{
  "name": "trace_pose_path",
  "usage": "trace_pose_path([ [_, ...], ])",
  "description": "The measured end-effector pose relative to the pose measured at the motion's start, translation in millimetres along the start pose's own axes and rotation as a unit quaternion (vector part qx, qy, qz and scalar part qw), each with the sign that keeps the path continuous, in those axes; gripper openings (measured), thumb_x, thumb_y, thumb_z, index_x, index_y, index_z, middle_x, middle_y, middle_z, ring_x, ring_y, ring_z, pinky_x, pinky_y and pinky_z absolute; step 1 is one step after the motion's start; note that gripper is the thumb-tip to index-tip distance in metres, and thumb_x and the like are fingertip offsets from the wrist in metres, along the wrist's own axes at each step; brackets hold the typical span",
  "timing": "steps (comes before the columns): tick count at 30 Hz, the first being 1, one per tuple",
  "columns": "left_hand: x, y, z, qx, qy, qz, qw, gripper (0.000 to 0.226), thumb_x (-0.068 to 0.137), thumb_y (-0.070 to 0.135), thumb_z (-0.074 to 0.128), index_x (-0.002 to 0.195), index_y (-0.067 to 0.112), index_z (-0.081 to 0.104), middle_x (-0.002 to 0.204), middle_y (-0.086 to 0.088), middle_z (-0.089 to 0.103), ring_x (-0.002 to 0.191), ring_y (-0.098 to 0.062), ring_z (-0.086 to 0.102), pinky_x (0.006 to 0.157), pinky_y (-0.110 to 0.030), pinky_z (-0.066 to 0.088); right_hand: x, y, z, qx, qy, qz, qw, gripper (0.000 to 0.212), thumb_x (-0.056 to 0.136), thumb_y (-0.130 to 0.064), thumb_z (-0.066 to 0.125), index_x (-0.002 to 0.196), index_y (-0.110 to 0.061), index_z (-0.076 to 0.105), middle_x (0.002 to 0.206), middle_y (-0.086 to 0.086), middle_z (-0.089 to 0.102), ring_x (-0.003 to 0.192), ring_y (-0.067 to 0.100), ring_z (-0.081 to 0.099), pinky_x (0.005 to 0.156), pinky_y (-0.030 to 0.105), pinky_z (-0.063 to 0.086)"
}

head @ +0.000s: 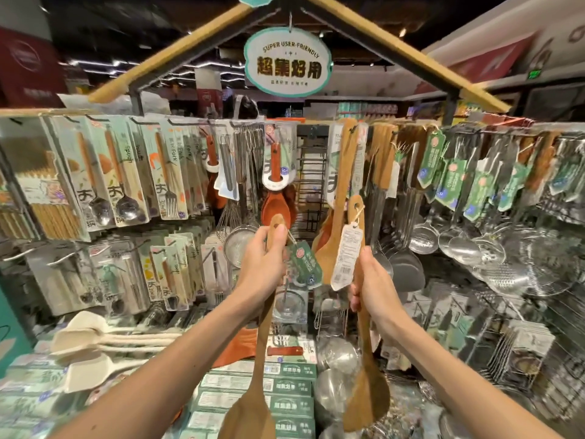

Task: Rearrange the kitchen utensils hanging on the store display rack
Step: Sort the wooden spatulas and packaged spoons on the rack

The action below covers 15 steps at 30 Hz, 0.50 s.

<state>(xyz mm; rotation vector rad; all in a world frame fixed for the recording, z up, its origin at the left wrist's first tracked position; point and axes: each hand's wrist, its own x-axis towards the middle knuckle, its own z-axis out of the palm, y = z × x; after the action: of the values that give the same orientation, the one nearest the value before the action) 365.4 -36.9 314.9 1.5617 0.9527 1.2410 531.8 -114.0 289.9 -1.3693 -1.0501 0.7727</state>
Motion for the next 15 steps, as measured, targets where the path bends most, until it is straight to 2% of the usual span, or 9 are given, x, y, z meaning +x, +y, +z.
trace_pose_path([
  [2, 8, 3, 2, -0.014, 0.010, -0.018, 1.000, 0.039, 0.102, 0.049, 0.044, 0.103, 0.012, 0.057, 0.079, -0.007, 0.064, 0.067, -0.021, 0.063, 0.061, -0.037, 0.052, 7, -4, 0, -0.040, 0.012, -0.017, 0.999, 0.050, 0.094, -0.063, 0.029, 0.090, -0.019, 0.053, 0.055, -0.004, 0.042, 0.044, 0.009, 0.043, 0.051, 0.026, 0.042],
  [5, 20, 7, 2, -0.016, 0.003, -0.003, 1.000, 0.034, 0.103, 0.046, 0.042, 0.091, 0.017, 0.055, 0.067, 0.003, 0.052, 0.054, -0.010, 0.050, 0.051, -0.026, 0.043, 20, -10, 2, -0.082, 0.030, -0.045, 0.995, 0.055, 0.092, -0.063, 0.035, 0.084, -0.012, 0.051, 0.057, -0.002, 0.045, 0.048, 0.010, 0.046, 0.053, 0.026, 0.043],
  [7, 28, 12, 2, 0.014, 0.002, 0.008, 1.000, 0.033, 0.104, 0.046, 0.039, 0.092, 0.019, 0.054, 0.072, 0.005, 0.054, 0.058, -0.008, 0.052, 0.056, -0.026, 0.043, 29, -14, 4, -0.073, 0.033, -0.044, 0.996, 0.054, 0.099, -0.056, 0.036, 0.092, -0.005, 0.054, 0.064, 0.001, 0.045, 0.055, 0.014, 0.047, 0.054, 0.029, 0.043],
  [10, 43, 17, 3, 0.016, -0.005, 0.001, 1.000, 0.027, 0.106, 0.041, 0.037, 0.099, 0.020, 0.051, 0.083, 0.005, 0.054, 0.063, -0.009, 0.051, 0.058, -0.026, 0.042, 43, -20, 4, -0.094, 0.038, -0.043, 0.994, 0.045, 0.104, -0.048, 0.034, 0.100, -0.010, 0.058, 0.068, 0.002, 0.052, 0.055, 0.013, 0.050, 0.050, 0.030, 0.044],
  [13, 56, 22, 7, 0.014, -0.013, 0.010, 1.000, 0.016, 0.106, 0.038, 0.037, 0.108, 0.025, 0.046, 0.093, 0.000, 0.057, 0.071, -0.013, 0.052, 0.062, -0.031, 0.043, 58, -25, 0, -0.134, 0.046, -0.054, 0.988, 0.048, 0.105, -0.045, 0.034, 0.102, -0.002, 0.054, 0.082, 0.012, 0.060, 0.060, 0.017, 0.053, 0.051, 0.032, 0.045],
  [15, 62, 27, 8, 0.023, -0.021, 0.023, 0.999, 0.015, 0.107, 0.037, 0.035, 0.115, 0.029, 0.044, 0.102, 0.003, 0.059, 0.076, -0.013, 0.054, 0.063, -0.031, 0.046, 64, -31, -3, -0.149, 0.040, -0.058, 0.986, 0.038, 0.106, -0.038, 0.034, 0.110, -0.007, 0.054, 0.093, 0.012, 0.067, 0.067, 0.020, 0.059, 0.053, 0.032, 0.048],
])
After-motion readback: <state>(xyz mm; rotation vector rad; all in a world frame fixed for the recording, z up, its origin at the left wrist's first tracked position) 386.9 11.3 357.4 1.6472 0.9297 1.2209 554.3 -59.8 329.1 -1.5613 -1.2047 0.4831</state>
